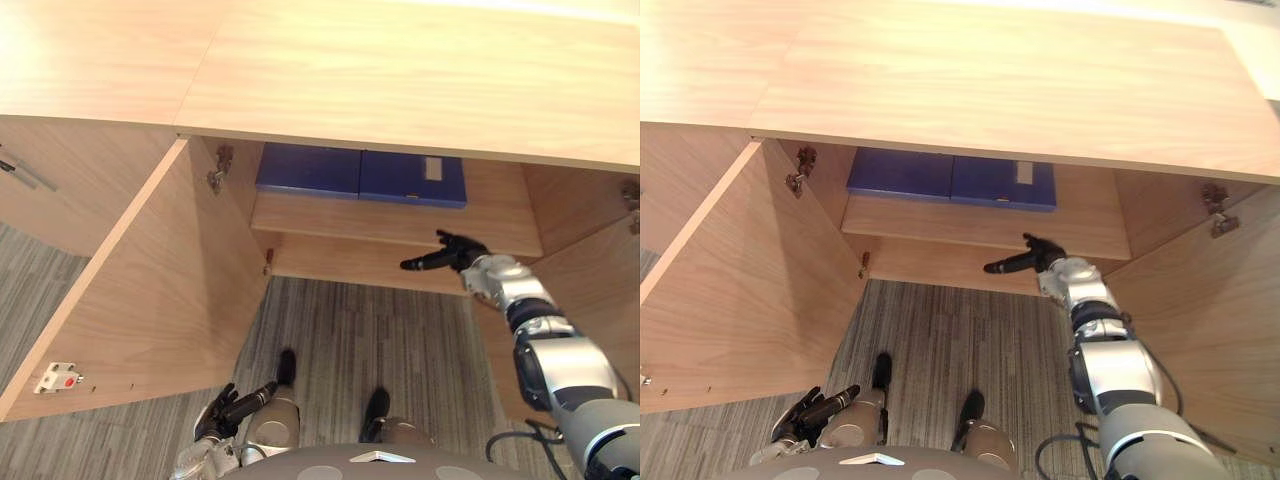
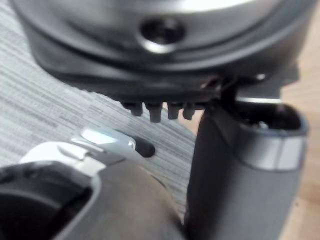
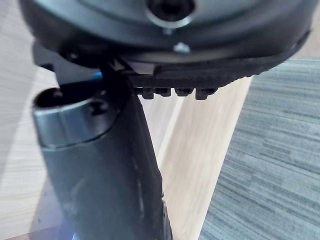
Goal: Walk over to the cabinet, pick up the folder, carry it to the office cabinet, place the folder inside the office cabinet, then close the office cabinet door
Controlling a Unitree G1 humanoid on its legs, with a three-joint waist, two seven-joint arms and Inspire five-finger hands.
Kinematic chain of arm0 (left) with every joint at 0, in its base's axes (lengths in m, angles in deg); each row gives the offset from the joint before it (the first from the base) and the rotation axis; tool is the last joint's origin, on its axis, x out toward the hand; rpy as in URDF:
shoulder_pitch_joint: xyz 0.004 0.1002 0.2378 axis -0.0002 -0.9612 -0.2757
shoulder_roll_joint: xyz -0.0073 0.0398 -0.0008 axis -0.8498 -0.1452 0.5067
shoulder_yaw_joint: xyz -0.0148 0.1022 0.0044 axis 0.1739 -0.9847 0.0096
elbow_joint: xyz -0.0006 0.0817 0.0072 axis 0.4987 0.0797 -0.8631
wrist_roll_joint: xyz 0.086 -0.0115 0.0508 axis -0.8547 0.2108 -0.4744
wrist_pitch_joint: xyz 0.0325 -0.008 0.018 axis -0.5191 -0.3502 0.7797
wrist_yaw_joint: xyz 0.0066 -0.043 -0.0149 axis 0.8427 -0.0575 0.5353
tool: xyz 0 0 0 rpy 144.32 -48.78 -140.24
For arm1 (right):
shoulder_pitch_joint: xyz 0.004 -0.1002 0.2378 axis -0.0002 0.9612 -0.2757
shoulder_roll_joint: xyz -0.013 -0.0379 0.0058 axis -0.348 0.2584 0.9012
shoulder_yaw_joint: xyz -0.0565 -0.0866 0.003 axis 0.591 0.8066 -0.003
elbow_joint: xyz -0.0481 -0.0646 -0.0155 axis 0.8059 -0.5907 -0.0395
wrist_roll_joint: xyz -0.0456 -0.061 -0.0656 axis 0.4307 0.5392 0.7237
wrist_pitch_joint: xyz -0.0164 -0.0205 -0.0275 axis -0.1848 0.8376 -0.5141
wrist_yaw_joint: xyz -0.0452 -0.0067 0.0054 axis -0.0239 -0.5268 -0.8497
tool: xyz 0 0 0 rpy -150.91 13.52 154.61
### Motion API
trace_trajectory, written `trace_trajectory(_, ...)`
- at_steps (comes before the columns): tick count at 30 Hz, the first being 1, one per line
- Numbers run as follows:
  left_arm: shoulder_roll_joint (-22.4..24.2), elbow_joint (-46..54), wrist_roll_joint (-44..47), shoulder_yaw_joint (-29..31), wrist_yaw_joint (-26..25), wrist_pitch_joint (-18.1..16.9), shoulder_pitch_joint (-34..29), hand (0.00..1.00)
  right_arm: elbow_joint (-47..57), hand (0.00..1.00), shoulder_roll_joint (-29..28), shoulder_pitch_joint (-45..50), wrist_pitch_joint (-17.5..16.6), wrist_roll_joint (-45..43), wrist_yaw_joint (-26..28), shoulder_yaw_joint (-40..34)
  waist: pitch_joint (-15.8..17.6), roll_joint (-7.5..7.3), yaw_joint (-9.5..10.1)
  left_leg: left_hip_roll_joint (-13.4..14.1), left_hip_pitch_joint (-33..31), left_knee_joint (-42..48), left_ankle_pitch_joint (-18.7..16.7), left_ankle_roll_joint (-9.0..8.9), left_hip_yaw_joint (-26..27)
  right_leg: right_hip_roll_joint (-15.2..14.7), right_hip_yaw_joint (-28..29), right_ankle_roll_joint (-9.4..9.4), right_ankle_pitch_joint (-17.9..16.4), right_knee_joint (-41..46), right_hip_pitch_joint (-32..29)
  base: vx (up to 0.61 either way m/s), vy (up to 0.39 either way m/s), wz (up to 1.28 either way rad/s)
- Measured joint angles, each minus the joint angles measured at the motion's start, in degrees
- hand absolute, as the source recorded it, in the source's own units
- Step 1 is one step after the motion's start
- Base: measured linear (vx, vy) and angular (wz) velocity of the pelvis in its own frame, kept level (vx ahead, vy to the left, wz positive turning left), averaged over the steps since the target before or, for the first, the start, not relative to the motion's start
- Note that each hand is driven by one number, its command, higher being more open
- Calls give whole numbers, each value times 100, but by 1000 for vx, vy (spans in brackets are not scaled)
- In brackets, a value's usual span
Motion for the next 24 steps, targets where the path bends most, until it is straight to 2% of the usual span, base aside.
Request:
trace_trajectory(2,-80,-63,-293,-187,-17,-9,165,100,-29,100,-185,234,-3,35,-109,-169,-45,3,-26,-9,76,-32,-1,7,23,23,36,44,140,-188,118,2,25,-10)
trace_trajectory(10,-124,-461,-832,-670,-222,-113,570,100,-341,100,-1169,1476,-29,226,-643,-1158,-323,-77,-351,-170,419,-234,-62,65,159,52,243,88,480,-843,557,22,36,-10)
trace_trajectory(16,-99,-906,-1015,-493,-517,-114,682,100,-491,100,-1823,2527,-127,206,-1121,-1997,-471,-125,-495,-199,710,-239,-232,15,237,47,328,42,469,-1025,875,50,9,-9)
trace_trajectory(19,-49,-1101,-1001,-343,-611,-109,711,100,-498,100,-1989,2885,-152,10,-1288,-2036,-543,-101,-553,-200,749,-240,-273,10,306,49,401,39,469,-1061,889,28,-2,-11)
trace_trajectory(21,-22,-1260,-974,-221,-698,-110,725,100,-446,100,-2103,3187,-351,-115,-1454,-2040,-586,-77,-638,-207,845,-245,-322,11,382,46,476,39,474,-1108,959,32,-1,-18)
trace_trajectory(24,-7,-1445,-914,-209,-804,-113,763,100,-411,100,-2143,3464,-477,-346,-1542,-2198,-680,-94,-668,-207,964,-250,-387,7,480,46,573,11,450,-1109,1024,31,1,-17)
